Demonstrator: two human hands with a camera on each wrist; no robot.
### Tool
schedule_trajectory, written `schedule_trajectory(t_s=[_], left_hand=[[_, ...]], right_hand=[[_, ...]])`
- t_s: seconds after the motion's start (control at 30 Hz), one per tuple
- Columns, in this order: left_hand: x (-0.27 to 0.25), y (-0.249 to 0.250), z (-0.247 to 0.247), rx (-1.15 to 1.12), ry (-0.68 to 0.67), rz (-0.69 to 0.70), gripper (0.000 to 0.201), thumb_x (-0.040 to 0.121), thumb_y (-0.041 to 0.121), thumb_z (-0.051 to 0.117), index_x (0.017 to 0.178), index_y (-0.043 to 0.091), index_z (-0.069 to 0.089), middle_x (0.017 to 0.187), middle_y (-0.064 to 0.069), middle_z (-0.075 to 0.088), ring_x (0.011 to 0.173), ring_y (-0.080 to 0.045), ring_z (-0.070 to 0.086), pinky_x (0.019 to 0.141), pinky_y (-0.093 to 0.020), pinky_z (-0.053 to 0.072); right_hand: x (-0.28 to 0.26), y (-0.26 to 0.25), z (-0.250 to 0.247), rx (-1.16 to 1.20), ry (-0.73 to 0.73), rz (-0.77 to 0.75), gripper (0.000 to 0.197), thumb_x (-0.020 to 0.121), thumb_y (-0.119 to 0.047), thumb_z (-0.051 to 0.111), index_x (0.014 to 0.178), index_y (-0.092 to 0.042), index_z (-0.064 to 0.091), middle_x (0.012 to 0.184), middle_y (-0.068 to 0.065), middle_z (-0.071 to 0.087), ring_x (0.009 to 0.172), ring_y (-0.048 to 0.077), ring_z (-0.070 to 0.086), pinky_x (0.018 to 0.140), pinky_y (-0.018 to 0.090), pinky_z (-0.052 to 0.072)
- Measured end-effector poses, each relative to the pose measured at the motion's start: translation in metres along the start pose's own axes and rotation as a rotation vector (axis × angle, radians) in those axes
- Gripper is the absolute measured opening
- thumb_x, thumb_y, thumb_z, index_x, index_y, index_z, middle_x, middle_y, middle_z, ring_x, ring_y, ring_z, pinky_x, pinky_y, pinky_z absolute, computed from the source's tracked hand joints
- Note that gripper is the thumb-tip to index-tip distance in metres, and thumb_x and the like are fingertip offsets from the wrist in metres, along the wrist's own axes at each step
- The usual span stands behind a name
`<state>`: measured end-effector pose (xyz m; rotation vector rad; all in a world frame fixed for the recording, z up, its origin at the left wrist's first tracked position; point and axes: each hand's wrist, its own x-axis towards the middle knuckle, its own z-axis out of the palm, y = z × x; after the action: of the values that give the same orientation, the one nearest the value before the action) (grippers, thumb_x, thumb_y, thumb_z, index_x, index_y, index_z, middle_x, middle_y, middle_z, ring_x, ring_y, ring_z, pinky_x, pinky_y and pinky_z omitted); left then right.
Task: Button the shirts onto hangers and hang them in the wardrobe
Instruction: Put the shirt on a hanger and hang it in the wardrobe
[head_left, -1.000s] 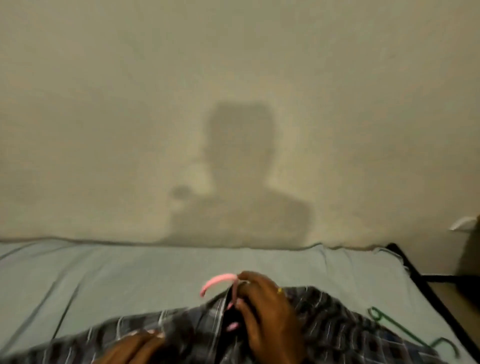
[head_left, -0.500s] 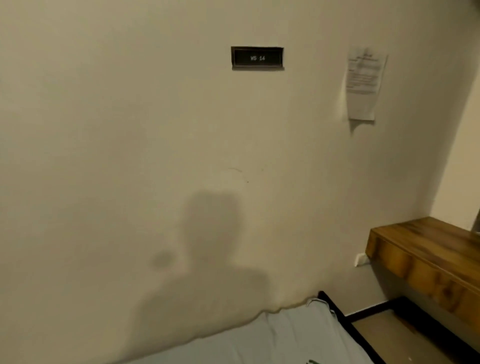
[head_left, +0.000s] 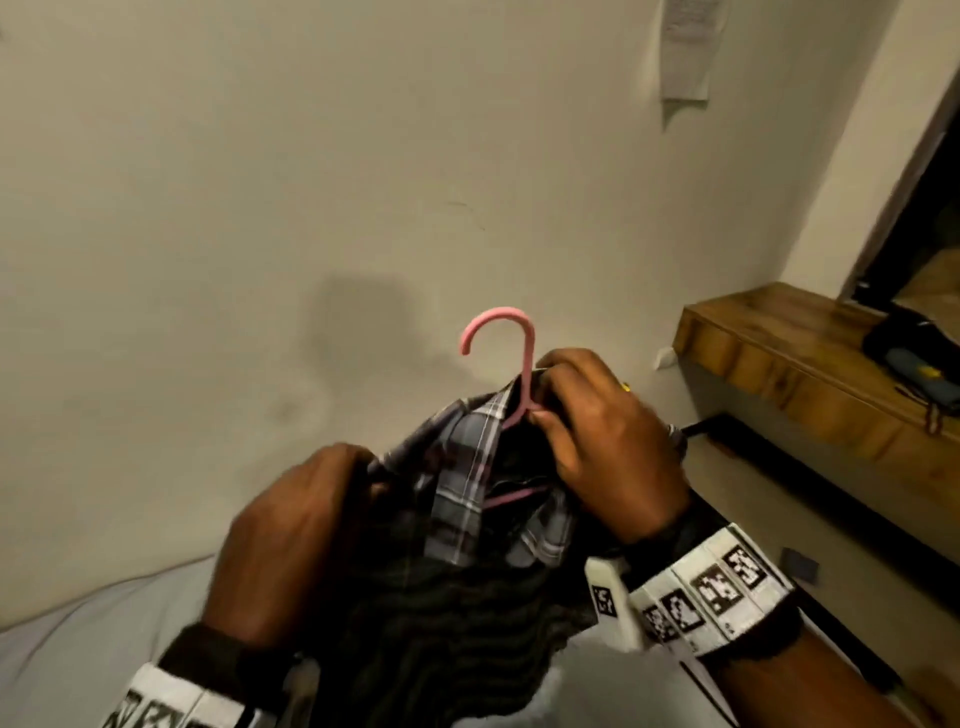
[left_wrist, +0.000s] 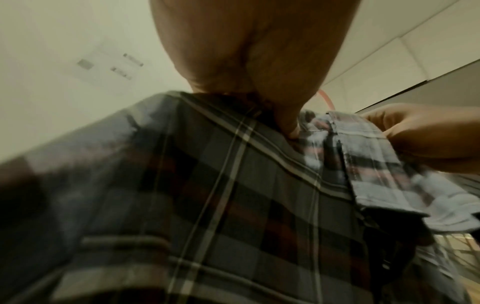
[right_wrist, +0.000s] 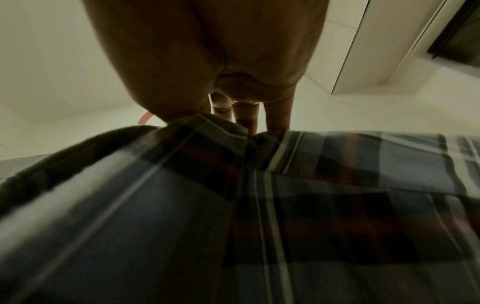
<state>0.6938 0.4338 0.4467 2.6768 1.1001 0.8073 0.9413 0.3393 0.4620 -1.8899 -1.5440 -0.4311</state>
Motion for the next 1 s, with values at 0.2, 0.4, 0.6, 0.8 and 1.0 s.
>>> schedule_trajectory(t_s=[0.2,0.4,0.6,0.8,1.0], left_hand=[[0.036,0.05,-0.021,-0.08,0.127,0.452,0.043,0.087,0.036,0.062,0.124,0.017,0.055,0.12,-0.006,0.06,0.102,-0.03,0.059,0.079,-0.043,0.049],[0.048,0.159,-0.007,-0.233,-0.104,0.738,0.032,0.101,0.055,0.034,0.113,0.034,0.054,0.088,0.015,0.067,0.069,-0.018,0.061,0.057,-0.038,0.051],[0.042,0.259,0.027,-0.832,-0.75,0.687,0.035,0.099,0.035,0.048,0.124,0.023,0.069,0.122,0.01,0.072,0.115,0.0,0.063,0.096,-0.022,0.051],[-0.005,0.409,0.067,-0.921,-0.813,0.936,0.03,0.093,0.026,0.06,0.12,0.019,0.07,0.116,0.012,0.073,0.111,-0.006,0.067,0.095,-0.025,0.053],[-0.057,0.54,0.114,-0.975,-0.848,1.045,0.051,0.067,0.091,0.055,0.111,0.066,0.063,0.118,0.036,0.065,0.115,0.014,0.058,0.093,-0.005,0.043]], right_hand=[[-0.043,-0.013,-0.078,-0.092,0.155,0.153,0.009,0.09,-0.02,0.064,0.099,-0.017,0.064,0.126,-0.005,0.054,0.099,0.02,0.061,0.083,0.041,0.052],[-0.107,0.008,-0.168,-0.125,0.309,0.296,0.012,0.087,-0.016,0.07,0.099,-0.014,0.066,0.132,-0.007,0.051,0.114,0.014,0.056,0.088,0.038,0.052],[-0.181,0.036,-0.241,-0.323,0.208,0.421,0.011,0.081,-0.024,0.076,0.088,-0.018,0.069,0.125,-0.009,0.053,0.104,0.019,0.06,0.082,0.044,0.052],[-0.262,0.089,-0.318,-0.496,0.141,0.538,0.009,0.083,-0.022,0.072,0.089,-0.02,0.065,0.128,-0.007,0.05,0.1,0.024,0.062,0.078,0.043,0.052],[-0.359,0.135,-0.413,-0.585,0.164,0.67,0.012,0.087,-0.019,0.069,0.093,-0.019,0.059,0.134,-0.003,0.041,0.095,0.028,0.063,0.073,0.042,0.055]])
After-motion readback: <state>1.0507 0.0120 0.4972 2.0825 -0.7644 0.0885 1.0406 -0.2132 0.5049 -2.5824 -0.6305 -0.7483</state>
